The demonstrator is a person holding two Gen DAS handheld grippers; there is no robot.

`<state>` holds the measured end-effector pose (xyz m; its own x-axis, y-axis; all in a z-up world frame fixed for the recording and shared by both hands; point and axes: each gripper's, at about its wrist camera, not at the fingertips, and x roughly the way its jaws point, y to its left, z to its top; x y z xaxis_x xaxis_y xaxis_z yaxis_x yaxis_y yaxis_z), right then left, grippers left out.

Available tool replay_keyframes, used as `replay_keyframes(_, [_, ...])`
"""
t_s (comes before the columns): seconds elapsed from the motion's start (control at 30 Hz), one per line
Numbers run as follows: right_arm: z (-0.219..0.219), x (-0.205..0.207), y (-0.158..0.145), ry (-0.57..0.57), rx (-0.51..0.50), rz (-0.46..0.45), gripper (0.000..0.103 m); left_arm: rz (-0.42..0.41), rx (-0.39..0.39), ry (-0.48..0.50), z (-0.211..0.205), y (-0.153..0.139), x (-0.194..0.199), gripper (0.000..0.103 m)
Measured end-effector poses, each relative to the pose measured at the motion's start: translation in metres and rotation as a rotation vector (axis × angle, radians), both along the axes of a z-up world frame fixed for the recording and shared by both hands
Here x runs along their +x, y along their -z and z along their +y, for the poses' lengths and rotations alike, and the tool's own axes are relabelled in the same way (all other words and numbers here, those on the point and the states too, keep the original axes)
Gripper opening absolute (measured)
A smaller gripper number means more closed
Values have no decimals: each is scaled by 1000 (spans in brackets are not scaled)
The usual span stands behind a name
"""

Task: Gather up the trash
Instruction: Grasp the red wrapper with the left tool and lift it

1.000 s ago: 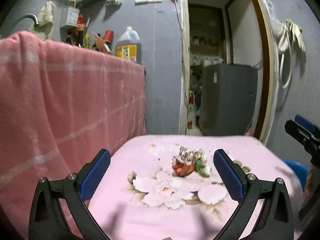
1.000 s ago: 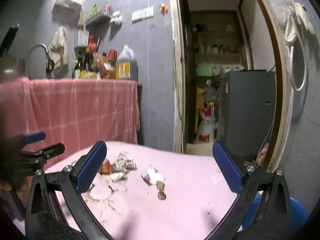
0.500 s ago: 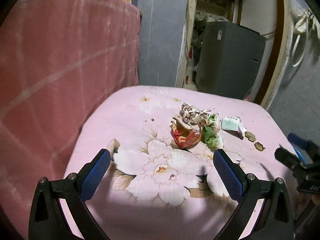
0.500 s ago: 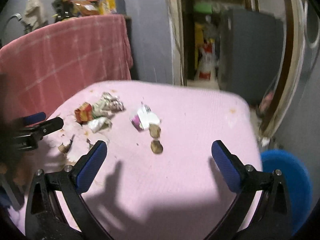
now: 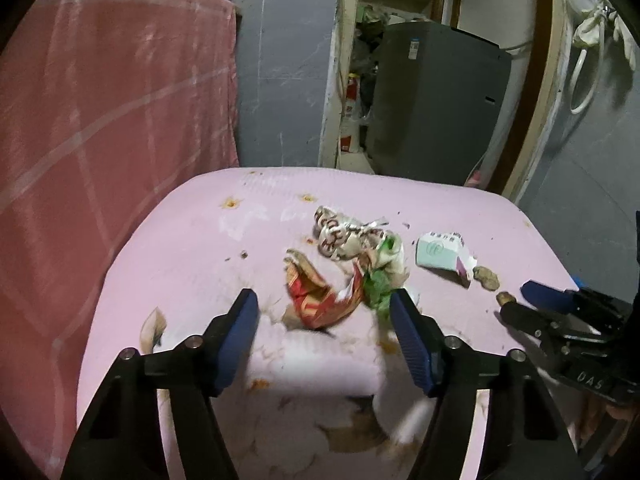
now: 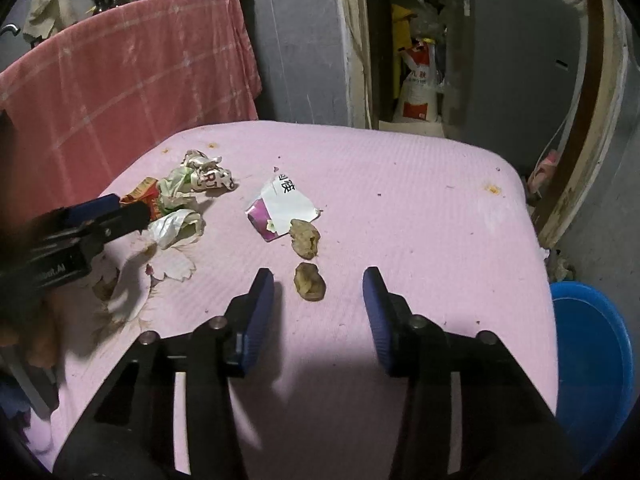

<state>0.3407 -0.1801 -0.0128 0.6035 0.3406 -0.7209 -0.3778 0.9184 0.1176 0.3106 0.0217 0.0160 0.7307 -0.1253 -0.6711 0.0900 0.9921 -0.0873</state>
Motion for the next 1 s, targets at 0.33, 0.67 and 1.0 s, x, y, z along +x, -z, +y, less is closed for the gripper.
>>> replay_keyframes(0.33, [2, 2, 2, -20, -4, 17, 36, 41, -44, -12, 5, 7, 3, 23])
replay_keyframes(0.67, [4, 1, 4, -40, 15, 21, 12, 11, -77, -39, 1, 1, -30, 20])
replay_keyframes(1.0, [3, -25, -2, -73, 21, -49, 8, -24, -132, -63, 0, -10, -72, 20])
